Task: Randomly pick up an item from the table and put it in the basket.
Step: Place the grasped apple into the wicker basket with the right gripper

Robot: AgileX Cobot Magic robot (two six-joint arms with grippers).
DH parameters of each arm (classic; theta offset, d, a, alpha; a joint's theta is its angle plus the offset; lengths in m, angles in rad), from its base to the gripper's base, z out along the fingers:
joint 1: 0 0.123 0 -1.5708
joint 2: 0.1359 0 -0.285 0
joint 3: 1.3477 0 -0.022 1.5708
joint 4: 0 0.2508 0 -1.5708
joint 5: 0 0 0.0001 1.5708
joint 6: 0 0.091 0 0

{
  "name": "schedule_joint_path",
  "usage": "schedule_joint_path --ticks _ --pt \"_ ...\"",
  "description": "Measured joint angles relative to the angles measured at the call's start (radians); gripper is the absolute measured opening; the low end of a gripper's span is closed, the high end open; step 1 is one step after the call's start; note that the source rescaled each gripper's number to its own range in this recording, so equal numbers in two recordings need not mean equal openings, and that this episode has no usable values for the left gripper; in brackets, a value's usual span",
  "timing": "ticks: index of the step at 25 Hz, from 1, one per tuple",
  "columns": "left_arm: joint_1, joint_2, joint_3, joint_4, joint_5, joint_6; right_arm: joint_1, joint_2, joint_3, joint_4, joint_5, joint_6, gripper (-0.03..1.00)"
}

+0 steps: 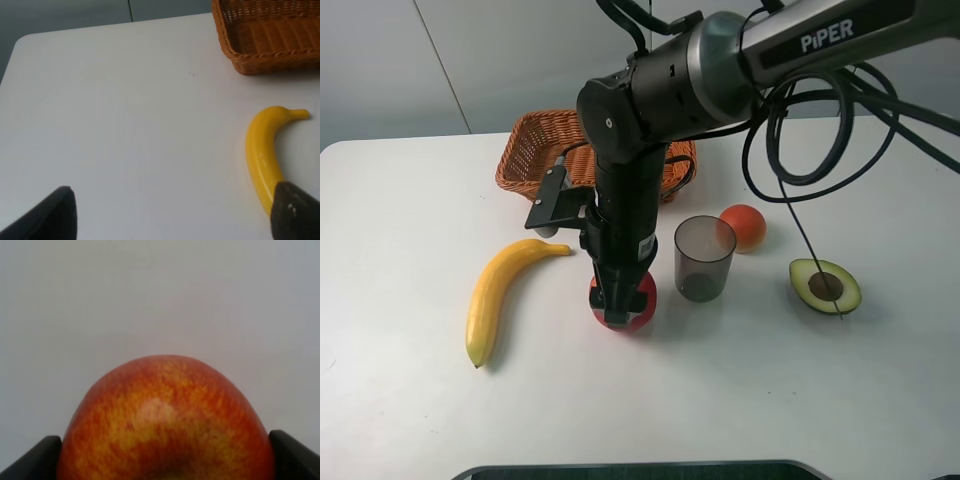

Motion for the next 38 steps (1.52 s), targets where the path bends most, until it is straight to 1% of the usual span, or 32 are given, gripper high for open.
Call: schedule_joint_path --ticks 9,12,15,19,23,27,32,35,38 --pt "0.0 0.0 0.0 0.0 0.0 0.0 0.0 -0.032 0.0 0.001 0.0 0.012 0.0" --pt "0.0 0.0 0.0 0.0 0.0 0.0 0.0 -0.086 -0.005 0.001 0.009 0.05 0.0" --pt "0.0 0.0 0.0 0.0 0.0 0.0 0.0 -0.127 -0.046 -0.014 0.049 0.127 0.0" --pt "0.0 0.0 0.0 0.0 0.0 0.0 -0.015 -0.136 -0.138 -0.047 0.097 0.275 0.0" --pt "0.0 0.0 0.0 0.0 0.0 0.0 -0.047 -0.136 -0.206 -0.076 0.101 0.4 0.0" --pt "0.0 0.0 0.0 0.0 0.0 0.0 -0.103 -0.137 -0.225 -0.086 0.045 0.517 0.0" --pt "0.0 0.0 0.0 0.0 0.0 0.0 -0.175 -0.132 -0.225 -0.146 -0.046 0.692 0.0" --pt "0.0 0.0 0.0 0.0 0.0 0.0 -0.191 -0.121 -0.225 -0.183 -0.117 0.774 0.0" --pt "0.0 0.0 0.0 0.0 0.0 0.0 -0.198 -0.097 -0.225 -0.215 -0.185 0.824 0.0"
